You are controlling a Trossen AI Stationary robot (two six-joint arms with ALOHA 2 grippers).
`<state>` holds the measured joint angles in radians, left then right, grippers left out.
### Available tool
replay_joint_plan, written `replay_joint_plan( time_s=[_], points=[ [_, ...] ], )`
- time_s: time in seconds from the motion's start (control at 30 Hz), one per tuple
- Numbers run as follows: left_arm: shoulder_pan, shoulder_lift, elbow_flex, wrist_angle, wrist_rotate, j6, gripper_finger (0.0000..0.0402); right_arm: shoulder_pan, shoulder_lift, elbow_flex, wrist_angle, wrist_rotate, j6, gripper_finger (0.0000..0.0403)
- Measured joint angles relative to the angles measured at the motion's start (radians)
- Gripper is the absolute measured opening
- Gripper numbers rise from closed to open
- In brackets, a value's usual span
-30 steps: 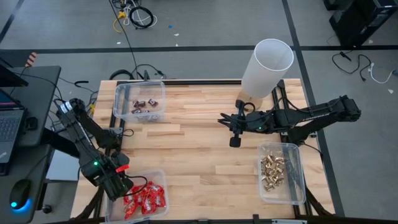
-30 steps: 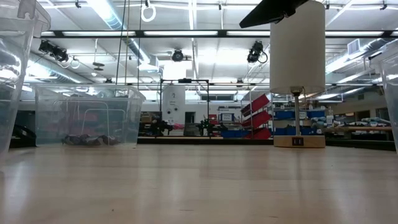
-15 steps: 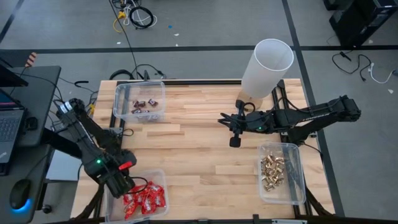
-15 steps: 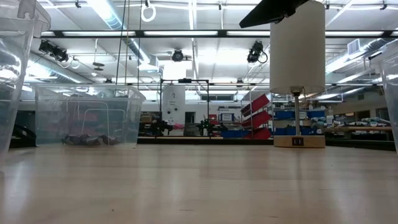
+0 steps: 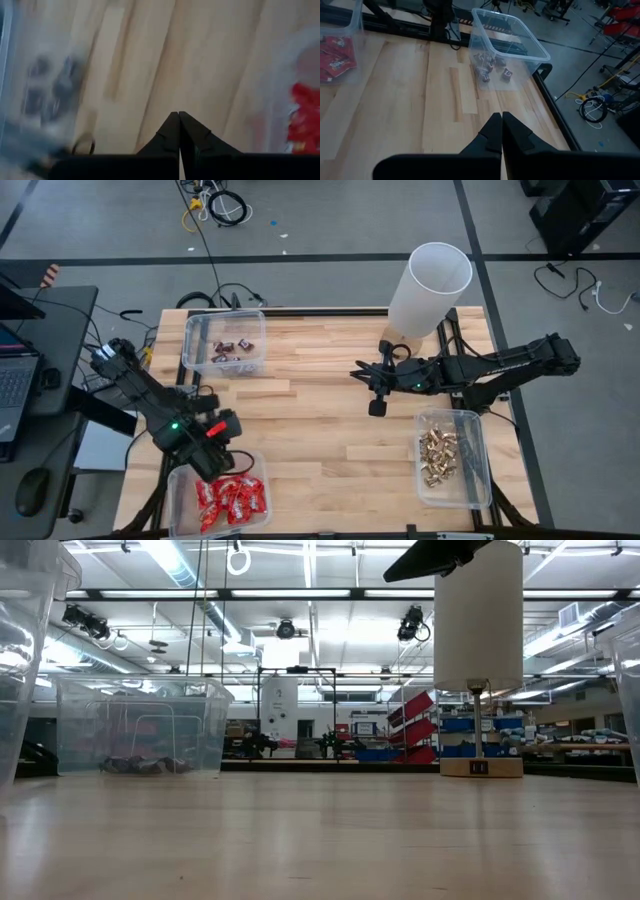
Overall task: Sort candy
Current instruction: Move the transparent bin to the center of the table
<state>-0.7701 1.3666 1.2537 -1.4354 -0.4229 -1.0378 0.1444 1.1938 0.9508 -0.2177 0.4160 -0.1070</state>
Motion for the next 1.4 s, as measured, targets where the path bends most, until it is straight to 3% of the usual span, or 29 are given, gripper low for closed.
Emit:
replay_joint_plan(
  time_s=[0.23, 0.33, 0.5, 0.63, 0.9, 1.4],
  points=[
    [0.031, 0.000, 0.000, 0.400, -0.017, 0.503, 0.0000, 0.000, 0.000, 0.000, -0.007, 0.000, 0.000, 0.0000],
    [0.031, 0.000, 0.001, 0.508, 0.032, 0.634, 0.0000, 0.000, 0.000, 0.000, -0.014, 0.000, 0.000, 0.0000],
    [0.031, 0.000, -0.009, 0.511, 0.202, 0.549, 0.0000, 0.000, 0.000, 0.000, -0.029, 0.000, 0.008, 0.0000],
    [0.031, 0.000, -0.067, 0.498, 0.269, 0.434, 0.0000, 0.003, 0.000, 0.000, -0.029, 0.000, 0.007, 0.0000],
    [0.048, 0.001, -0.150, 0.503, 0.229, 0.369, 0.0000, 0.006, 0.000, 0.000, -0.029, 0.000, 0.002, 0.0000],
    [0.177, 0.001, -0.151, 0.502, 0.124, 0.552, 0.0000, 0.006, 0.000, 0.000, -0.028, 0.000, 0.003, 0.0000]
  ],
)
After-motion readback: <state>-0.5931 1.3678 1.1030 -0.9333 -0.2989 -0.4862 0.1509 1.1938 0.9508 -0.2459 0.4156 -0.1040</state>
